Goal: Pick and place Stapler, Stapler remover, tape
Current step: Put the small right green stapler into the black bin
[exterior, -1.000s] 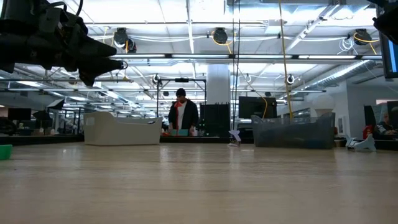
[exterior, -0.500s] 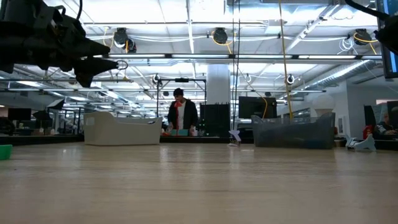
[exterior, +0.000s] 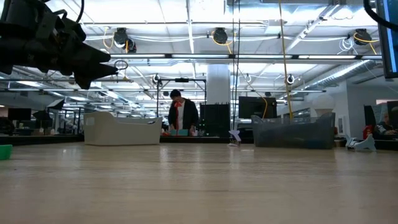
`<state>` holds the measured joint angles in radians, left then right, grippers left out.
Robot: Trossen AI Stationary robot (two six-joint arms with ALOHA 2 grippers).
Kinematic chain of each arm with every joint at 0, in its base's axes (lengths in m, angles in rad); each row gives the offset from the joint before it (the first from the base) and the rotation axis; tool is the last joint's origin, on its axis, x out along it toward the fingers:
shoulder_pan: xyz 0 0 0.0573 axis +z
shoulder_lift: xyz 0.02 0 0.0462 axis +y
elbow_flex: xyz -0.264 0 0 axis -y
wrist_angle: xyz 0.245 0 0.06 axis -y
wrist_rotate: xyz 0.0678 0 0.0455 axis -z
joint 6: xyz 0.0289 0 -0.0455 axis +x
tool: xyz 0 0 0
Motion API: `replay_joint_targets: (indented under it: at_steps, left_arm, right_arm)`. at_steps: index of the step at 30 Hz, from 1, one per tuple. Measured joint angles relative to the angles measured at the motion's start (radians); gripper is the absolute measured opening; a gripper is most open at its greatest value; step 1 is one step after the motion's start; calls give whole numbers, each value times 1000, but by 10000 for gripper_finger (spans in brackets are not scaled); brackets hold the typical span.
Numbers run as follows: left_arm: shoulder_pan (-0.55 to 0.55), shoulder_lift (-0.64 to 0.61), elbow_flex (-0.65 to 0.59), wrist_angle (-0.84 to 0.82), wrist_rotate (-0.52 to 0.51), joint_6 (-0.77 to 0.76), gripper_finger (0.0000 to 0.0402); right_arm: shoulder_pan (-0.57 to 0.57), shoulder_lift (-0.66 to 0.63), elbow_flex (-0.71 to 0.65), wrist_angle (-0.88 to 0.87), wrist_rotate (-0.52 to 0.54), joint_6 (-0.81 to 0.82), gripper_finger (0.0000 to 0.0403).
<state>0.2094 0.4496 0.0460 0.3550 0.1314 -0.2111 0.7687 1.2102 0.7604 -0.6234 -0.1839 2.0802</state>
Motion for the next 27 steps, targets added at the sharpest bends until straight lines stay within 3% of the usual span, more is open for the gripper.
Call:
replay_joint_targets:
  at_steps: [13,27]
  left_arm:
    - [0,0,0,0,7,7,209]
    - [0,0,0,0,26,19,209]
  right_arm:
    - [39,0,-273,446,0,221,247]
    - [39,-2,-342,460,-1,276,227]
